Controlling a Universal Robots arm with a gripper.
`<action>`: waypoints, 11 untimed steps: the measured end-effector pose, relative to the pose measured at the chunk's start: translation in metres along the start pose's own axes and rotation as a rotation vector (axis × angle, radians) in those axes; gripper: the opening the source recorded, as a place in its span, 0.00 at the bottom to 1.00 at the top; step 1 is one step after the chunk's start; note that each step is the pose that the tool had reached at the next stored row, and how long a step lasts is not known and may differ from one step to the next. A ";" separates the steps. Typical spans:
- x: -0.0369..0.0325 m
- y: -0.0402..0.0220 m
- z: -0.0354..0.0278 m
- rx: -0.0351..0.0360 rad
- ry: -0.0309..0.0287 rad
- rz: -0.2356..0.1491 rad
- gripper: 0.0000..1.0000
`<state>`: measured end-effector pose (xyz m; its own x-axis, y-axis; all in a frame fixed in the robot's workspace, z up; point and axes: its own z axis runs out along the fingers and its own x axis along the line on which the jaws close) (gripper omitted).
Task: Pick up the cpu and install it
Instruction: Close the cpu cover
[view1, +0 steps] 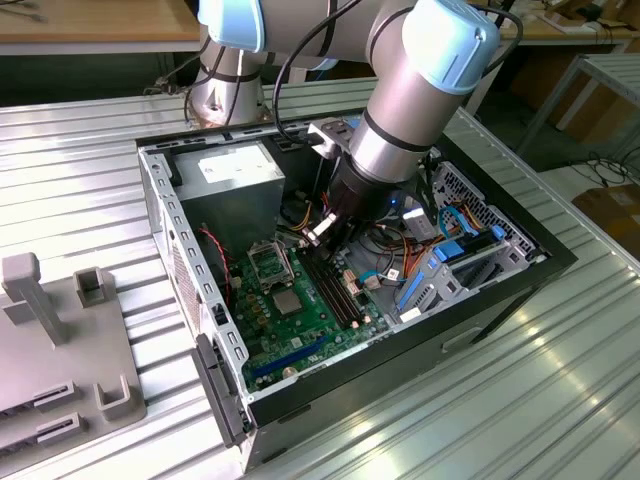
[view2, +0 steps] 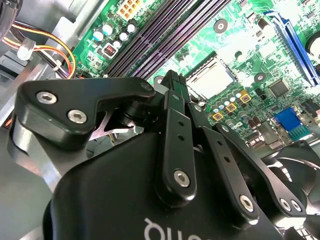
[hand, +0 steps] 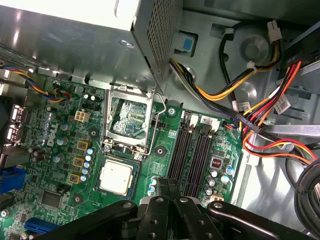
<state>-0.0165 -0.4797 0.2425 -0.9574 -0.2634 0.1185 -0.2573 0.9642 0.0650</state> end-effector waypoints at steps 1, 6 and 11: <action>0.0000 0.0000 0.0000 0.0005 0.0003 -0.003 0.11; 0.0000 0.0000 0.0002 0.0106 0.0059 -0.088 0.11; -0.0027 0.0094 0.0008 0.0149 0.0082 -0.125 0.11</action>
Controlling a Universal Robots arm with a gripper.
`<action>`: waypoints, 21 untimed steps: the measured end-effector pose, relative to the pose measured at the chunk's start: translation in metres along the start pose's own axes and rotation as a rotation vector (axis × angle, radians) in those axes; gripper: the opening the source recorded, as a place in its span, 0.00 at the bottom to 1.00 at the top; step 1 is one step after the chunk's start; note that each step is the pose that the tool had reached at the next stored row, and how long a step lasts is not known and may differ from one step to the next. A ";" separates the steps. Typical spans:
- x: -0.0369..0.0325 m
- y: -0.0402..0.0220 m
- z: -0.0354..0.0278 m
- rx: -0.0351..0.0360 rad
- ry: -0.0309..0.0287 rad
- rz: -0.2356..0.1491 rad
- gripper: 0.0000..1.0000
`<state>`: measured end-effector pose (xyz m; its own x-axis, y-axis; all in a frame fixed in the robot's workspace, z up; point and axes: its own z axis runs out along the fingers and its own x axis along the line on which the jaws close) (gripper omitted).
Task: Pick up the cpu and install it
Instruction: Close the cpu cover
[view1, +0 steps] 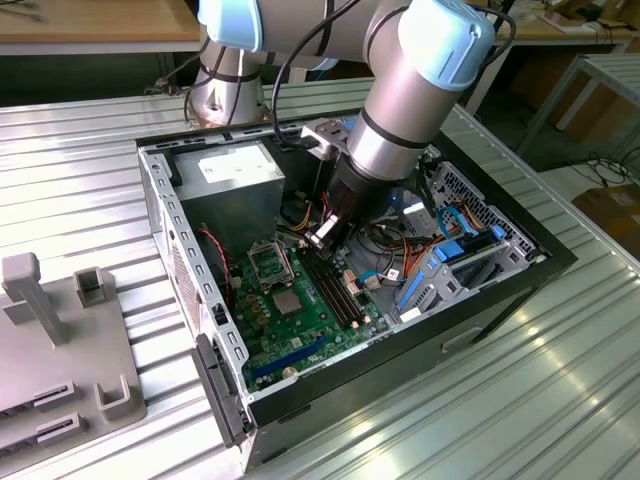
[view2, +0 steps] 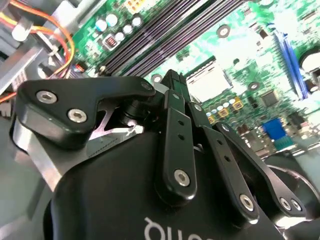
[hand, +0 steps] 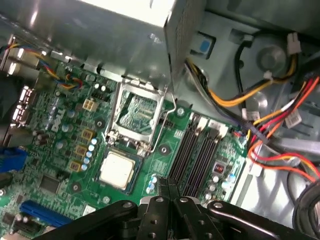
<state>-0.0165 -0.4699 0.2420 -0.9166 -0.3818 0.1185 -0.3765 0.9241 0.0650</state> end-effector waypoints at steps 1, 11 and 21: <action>-0.0016 0.0041 0.0000 0.0005 0.0003 0.000 0.11; -0.0120 0.0284 0.0020 0.0186 -0.0256 -0.031 0.11; -0.0124 0.0288 0.0045 0.0355 -0.0407 -0.112 0.11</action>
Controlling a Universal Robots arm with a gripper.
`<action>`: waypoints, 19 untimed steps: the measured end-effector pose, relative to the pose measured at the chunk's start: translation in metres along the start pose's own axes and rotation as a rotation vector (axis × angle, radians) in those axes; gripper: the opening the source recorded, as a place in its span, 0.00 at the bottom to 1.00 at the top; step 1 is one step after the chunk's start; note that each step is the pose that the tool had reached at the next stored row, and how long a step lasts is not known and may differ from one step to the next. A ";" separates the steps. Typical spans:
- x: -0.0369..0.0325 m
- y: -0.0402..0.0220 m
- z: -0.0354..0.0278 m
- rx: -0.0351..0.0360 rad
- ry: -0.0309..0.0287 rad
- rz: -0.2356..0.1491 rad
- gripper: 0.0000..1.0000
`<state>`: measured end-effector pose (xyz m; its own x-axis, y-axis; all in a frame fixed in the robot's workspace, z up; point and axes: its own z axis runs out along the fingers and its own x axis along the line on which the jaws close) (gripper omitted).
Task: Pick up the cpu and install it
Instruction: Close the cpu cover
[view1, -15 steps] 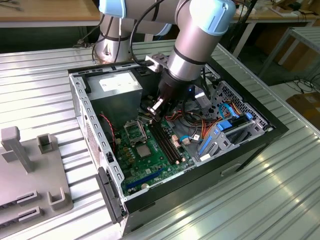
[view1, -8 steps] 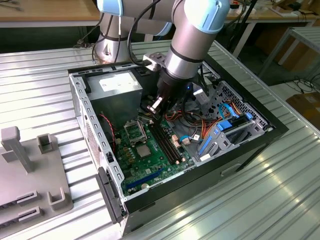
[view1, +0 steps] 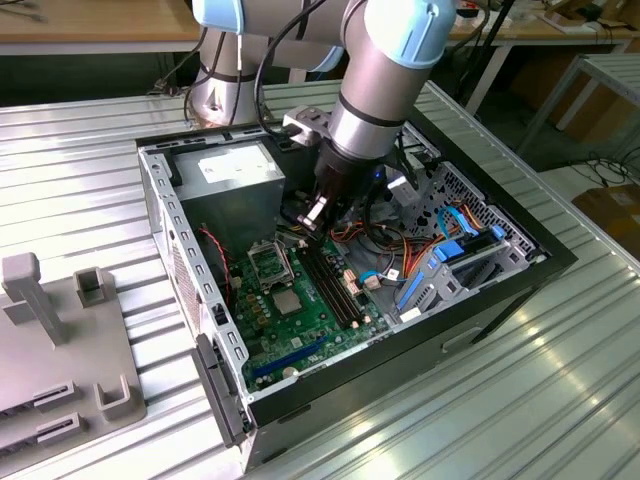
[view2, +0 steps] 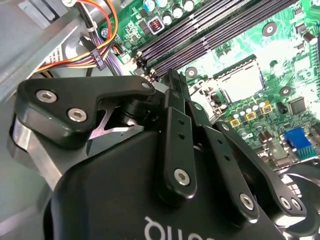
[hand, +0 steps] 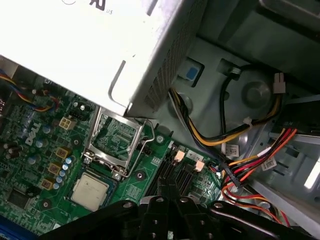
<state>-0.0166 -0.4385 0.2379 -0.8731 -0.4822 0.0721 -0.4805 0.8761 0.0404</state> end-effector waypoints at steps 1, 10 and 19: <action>0.0007 0.0007 0.0002 0.0003 -0.0002 -0.003 0.11; 0.0016 0.0021 0.0004 0.0008 -0.0007 -0.003 0.11; 0.0013 0.0029 0.0010 0.0061 0.0023 -0.076 0.11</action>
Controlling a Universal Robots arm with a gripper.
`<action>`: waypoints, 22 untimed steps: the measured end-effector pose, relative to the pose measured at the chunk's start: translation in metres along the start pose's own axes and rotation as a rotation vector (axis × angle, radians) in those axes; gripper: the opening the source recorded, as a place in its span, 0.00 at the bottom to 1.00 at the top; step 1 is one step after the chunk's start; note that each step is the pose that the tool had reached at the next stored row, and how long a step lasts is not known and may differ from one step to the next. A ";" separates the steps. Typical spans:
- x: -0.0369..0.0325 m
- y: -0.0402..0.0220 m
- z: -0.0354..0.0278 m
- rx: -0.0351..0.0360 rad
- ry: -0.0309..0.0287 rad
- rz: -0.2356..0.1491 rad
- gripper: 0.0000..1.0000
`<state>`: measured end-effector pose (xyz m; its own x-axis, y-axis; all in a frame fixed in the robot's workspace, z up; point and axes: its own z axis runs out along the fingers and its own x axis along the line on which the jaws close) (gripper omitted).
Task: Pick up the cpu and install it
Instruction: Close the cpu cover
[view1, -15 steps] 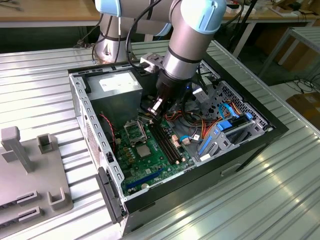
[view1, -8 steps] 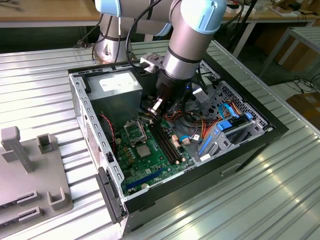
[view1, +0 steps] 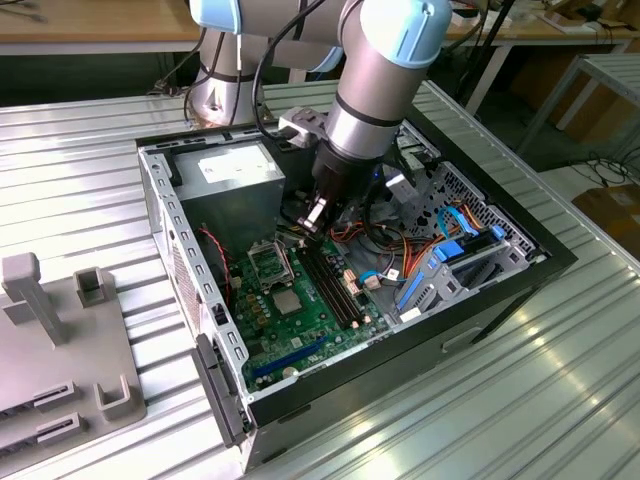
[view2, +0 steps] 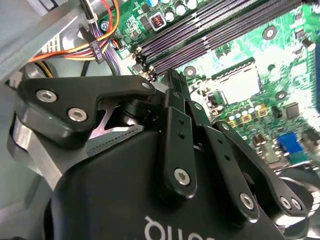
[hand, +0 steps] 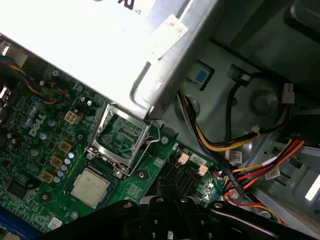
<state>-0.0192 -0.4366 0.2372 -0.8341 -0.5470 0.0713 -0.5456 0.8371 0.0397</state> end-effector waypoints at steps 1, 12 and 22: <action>-0.0013 0.0019 0.0002 0.0004 0.0001 -0.005 0.11; -0.0015 0.0127 0.0057 0.0038 -0.0111 -0.045 0.11; 0.0003 0.0160 0.0106 0.0046 -0.0185 -0.112 0.11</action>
<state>-0.0290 -0.4234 0.2273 -0.7693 -0.6370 0.0483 -0.6357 0.7708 0.0418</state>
